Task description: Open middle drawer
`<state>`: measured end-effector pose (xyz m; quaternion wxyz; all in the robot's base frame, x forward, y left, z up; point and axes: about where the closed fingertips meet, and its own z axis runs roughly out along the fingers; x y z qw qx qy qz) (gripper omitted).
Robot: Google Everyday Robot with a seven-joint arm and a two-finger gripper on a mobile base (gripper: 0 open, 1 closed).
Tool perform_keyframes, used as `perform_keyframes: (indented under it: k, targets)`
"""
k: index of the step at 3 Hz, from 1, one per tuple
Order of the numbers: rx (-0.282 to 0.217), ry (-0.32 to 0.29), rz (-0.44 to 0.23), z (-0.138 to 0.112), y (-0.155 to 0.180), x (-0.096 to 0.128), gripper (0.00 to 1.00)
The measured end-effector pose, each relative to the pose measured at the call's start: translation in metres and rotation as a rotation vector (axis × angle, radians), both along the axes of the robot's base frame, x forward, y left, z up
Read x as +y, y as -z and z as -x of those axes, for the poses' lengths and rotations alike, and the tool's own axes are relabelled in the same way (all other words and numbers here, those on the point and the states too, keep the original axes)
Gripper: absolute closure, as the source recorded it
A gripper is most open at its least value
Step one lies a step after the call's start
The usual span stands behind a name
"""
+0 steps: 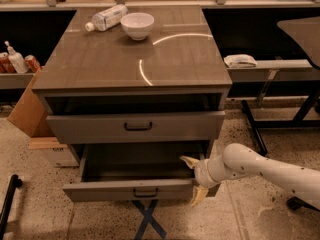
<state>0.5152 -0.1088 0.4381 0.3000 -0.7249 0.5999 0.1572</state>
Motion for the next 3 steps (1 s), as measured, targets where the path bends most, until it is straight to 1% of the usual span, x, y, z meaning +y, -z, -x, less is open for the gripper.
perform_keyframes:
  k: [1, 2, 3]
  targets:
    - [0.011, -0.013, 0.005, 0.003, 0.003, 0.001, 0.00]
    - [0.079, -0.055, 0.042, 0.019, 0.017, 0.006, 0.00]
    - [0.117, -0.076, 0.060, 0.028, 0.023, 0.008, 0.00]
